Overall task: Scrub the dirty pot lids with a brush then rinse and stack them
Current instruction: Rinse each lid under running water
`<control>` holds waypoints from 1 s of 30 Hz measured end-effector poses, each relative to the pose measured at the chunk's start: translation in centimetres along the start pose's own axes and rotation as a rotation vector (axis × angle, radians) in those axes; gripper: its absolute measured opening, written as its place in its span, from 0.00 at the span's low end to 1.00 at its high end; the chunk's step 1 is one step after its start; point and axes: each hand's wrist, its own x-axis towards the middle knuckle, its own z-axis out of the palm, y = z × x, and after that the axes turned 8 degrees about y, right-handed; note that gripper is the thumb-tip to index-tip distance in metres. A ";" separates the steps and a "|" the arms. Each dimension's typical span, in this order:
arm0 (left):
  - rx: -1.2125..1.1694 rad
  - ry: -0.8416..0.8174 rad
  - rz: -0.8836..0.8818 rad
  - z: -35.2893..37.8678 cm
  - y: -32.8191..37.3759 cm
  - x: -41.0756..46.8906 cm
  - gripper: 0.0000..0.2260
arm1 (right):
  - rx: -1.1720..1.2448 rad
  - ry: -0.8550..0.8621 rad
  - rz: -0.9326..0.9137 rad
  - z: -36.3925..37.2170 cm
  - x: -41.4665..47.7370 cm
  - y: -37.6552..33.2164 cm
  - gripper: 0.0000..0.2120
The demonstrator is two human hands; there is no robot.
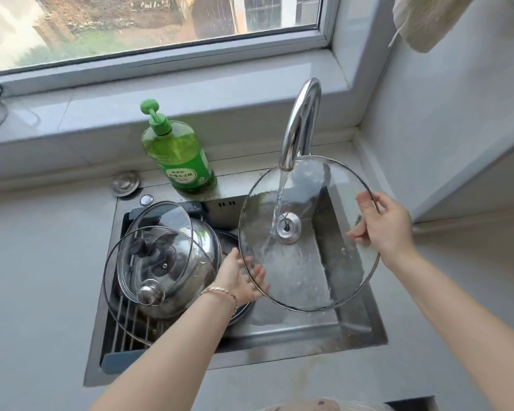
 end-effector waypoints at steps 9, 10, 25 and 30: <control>-0.028 0.120 0.426 -1.3 3.9 -4.2 0.17 | 0.082 0.006 0.255 2.2 -0.6 3.9 0.11; 0.019 0.147 0.482 -1.5 4.4 -4.8 0.17 | 0.102 0.009 0.335 3.0 -0.8 4.7 0.12; 0.391 0.159 0.723 -1.9 6.8 -11.1 0.09 | -0.148 -0.318 1.028 6.4 -5.5 9.0 0.22; 0.411 0.086 0.773 -1.1 7.0 -13.5 0.07 | 0.014 -0.401 1.074 7.5 -8.6 8.2 0.22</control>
